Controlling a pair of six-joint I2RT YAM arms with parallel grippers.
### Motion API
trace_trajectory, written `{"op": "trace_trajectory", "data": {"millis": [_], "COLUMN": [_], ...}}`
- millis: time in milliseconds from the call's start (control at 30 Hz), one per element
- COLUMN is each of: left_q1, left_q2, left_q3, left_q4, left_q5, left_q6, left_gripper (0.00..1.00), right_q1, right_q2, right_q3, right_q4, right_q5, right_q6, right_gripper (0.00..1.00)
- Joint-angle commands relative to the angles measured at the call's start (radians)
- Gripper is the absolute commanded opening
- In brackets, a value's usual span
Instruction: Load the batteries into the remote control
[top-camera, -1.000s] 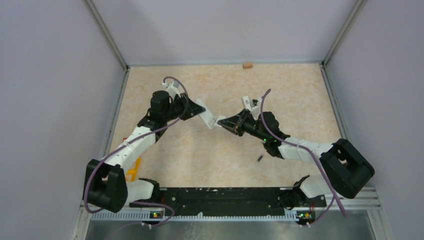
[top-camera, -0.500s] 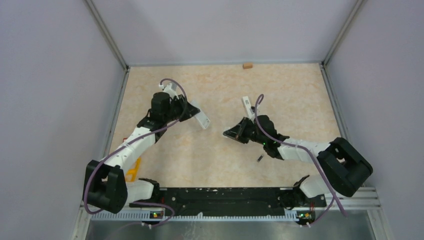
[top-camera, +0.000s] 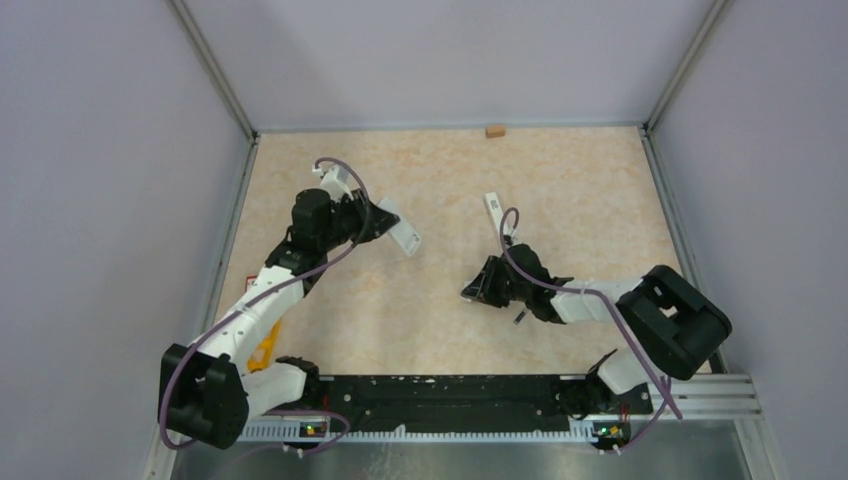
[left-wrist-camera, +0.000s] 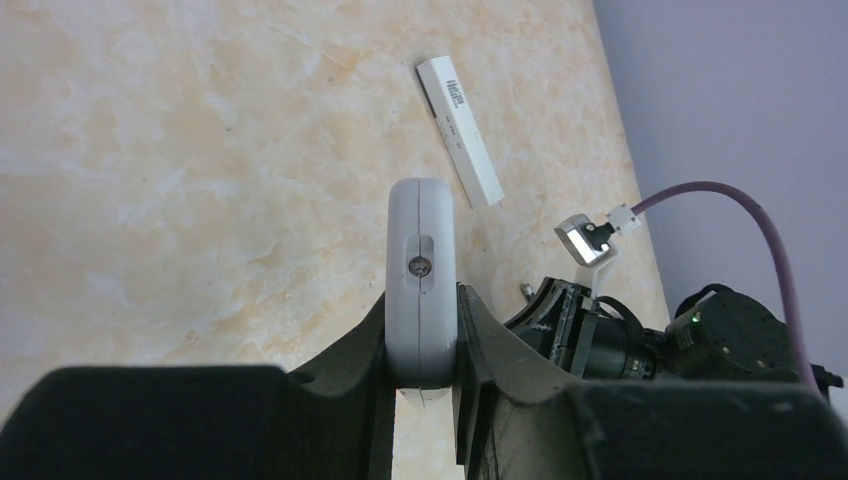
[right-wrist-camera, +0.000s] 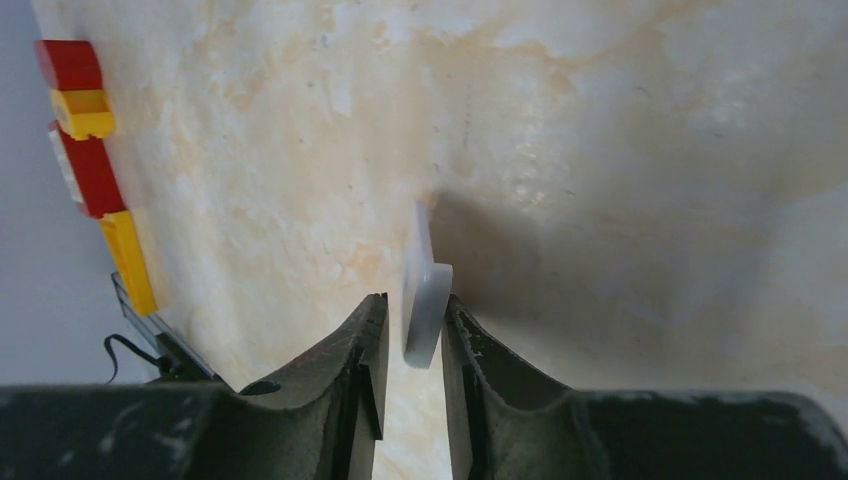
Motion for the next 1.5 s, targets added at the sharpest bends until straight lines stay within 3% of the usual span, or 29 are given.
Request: {"op": "trace_trajectory", "data": {"millis": [0,300,433,633,800,1200,1467], "left_q1": [0.004,0.004,0.004,0.004,0.004,0.004,0.004], "left_q2": [-0.034,-0.03,-0.051,-0.065,-0.064,-0.086,-0.123], "left_q3": [-0.029,-0.092,-0.12,-0.187,-0.16,-0.15,-0.165], "left_q4": [0.147,0.355,0.414,0.634,0.653,0.657,0.647], "left_q5": [0.103,0.217,0.251,0.344,0.385,0.388,0.349], "left_q6": [0.023,-0.062,-0.068,-0.089,-0.088,-0.095,-0.083], "left_gripper": [0.0,0.0,0.0,0.0,0.0,0.0,0.0], "right_q1": [-0.005,-0.005,-0.006,-0.008,-0.008,-0.017,-0.019], "right_q2": [-0.077,-0.278,-0.368,-0.5,-0.524,-0.416,-0.293], "right_q3": [0.003,0.033,0.077,0.143,0.144,0.099,0.148], "right_q4": [-0.126,-0.372,-0.567,-0.888,-1.055,-0.914,-0.921], "right_q5": [0.077,0.183,0.275,0.455,0.492,0.447,0.472], "right_q6": [-0.052,-0.097,-0.105,-0.058,0.007,0.053,0.078], "right_gripper": [0.29,0.49,0.5,0.51,0.52,0.43,0.36]}}
